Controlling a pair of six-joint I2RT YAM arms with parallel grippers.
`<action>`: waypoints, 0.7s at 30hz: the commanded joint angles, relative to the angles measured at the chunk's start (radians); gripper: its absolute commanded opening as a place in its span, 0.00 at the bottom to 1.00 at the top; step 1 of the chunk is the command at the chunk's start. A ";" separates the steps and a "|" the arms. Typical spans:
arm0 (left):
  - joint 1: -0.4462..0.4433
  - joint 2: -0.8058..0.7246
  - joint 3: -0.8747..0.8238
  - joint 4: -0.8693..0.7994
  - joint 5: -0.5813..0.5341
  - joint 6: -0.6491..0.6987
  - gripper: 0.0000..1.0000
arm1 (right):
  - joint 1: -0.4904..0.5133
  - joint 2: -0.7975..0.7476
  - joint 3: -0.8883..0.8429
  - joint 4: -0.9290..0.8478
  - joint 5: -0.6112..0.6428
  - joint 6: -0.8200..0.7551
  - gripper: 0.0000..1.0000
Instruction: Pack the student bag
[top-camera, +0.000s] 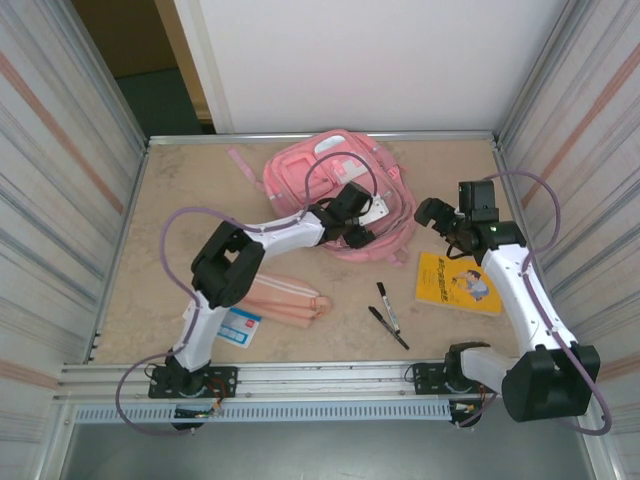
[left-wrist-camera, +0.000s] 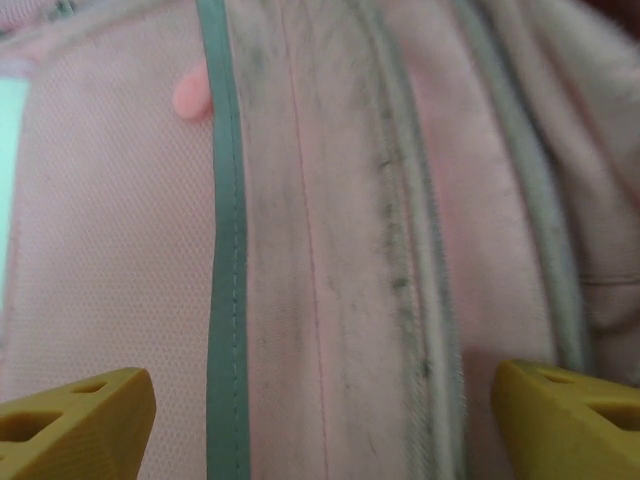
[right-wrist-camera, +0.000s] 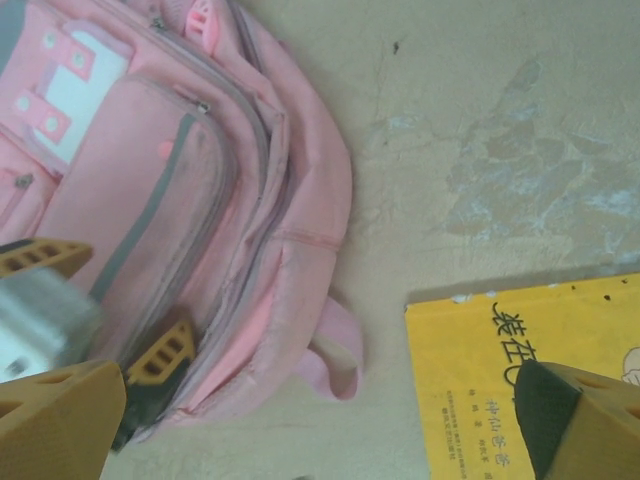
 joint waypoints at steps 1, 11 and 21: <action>-0.003 0.050 0.075 -0.114 -0.114 0.027 0.63 | -0.004 -0.010 -0.022 0.033 -0.076 -0.049 0.96; 0.092 -0.170 -0.002 -0.097 0.182 -0.086 0.00 | -0.005 0.057 0.011 -0.017 -0.147 -0.128 0.95; 0.242 -0.464 -0.089 0.019 0.353 -0.076 0.00 | 0.058 0.205 0.008 0.005 -0.329 -0.206 0.85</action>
